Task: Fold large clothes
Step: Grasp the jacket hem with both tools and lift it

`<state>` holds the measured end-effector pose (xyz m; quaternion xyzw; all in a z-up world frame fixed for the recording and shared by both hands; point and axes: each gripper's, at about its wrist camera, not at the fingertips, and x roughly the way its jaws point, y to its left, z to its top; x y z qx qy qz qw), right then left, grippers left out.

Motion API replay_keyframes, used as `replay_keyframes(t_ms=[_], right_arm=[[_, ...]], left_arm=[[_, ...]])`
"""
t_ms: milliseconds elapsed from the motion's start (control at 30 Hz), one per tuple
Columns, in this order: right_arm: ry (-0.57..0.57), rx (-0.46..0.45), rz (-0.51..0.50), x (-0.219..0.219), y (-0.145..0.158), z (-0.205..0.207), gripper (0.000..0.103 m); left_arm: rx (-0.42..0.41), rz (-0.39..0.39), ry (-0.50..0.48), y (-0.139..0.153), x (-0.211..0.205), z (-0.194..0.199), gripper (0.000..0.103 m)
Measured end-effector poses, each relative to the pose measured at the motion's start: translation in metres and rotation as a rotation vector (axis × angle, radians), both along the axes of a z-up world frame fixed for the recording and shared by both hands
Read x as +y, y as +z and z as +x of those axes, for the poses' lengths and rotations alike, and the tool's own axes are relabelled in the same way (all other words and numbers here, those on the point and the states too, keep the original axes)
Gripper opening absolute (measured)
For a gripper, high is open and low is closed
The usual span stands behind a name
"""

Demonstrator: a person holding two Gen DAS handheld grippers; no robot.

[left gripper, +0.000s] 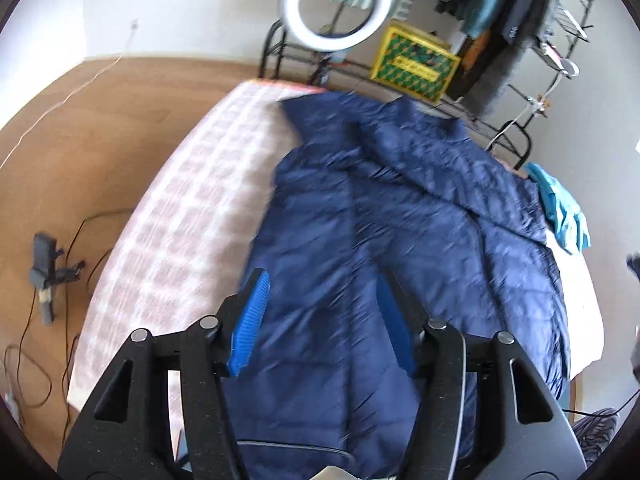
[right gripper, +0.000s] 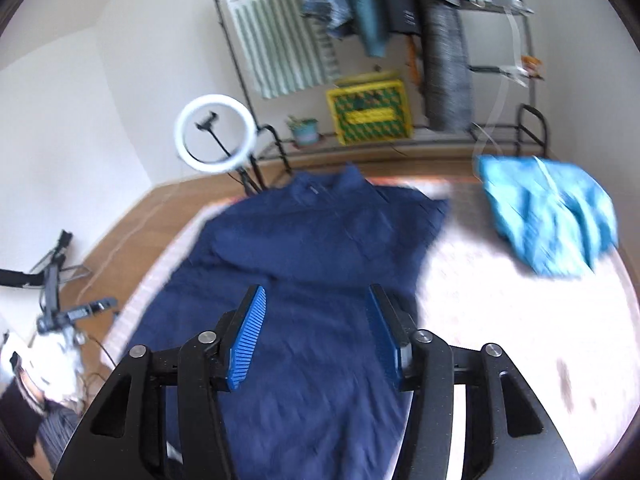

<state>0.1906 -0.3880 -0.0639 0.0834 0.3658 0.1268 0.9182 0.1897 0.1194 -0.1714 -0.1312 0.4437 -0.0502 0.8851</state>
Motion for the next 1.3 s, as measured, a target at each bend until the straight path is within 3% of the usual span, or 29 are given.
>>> replay_keyframes(t_ms=[233,400,567,700,833,1067,1200,1300], right_arm=[[-0.044,0.202,0.036,-0.04,-0.054,-0.051,0.051],[-0.042,0.318,0.104,-0.052,-0.094,-0.071,0.051],[0.026,0.408,0.121,-0.041,-0.119,-0.096,0.051],[0.064,0.459,0.119,-0.03,-0.137,-0.11,0.052],[0.065,0.503,0.124,-0.026,-0.155,-0.11,0.052],[0.046,0.522,0.129,-0.021,-0.181,-0.103,0.058],[0.044,0.526,0.215,-0.021,-0.194,-0.098,0.058],[0.057,0.508,0.246,-0.014,-0.198,-0.097,0.06]], left_arm=[[0.145,-0.046,0.102,-0.041,0.047,-0.027,0.058],[0.279,-0.17,0.096,-0.073,0.058,-0.045,0.058],[0.319,-0.224,0.056,-0.086,0.058,-0.078,0.058],[0.336,-0.261,0.062,-0.096,0.063,-0.09,0.058],[0.389,-0.364,0.056,-0.112,0.068,-0.092,0.064],[0.426,-0.369,0.054,-0.13,0.068,-0.088,0.065],[0.42,-0.481,0.058,-0.137,0.068,-0.088,0.065],[0.465,-0.495,0.011,-0.148,0.057,-0.088,0.065]])
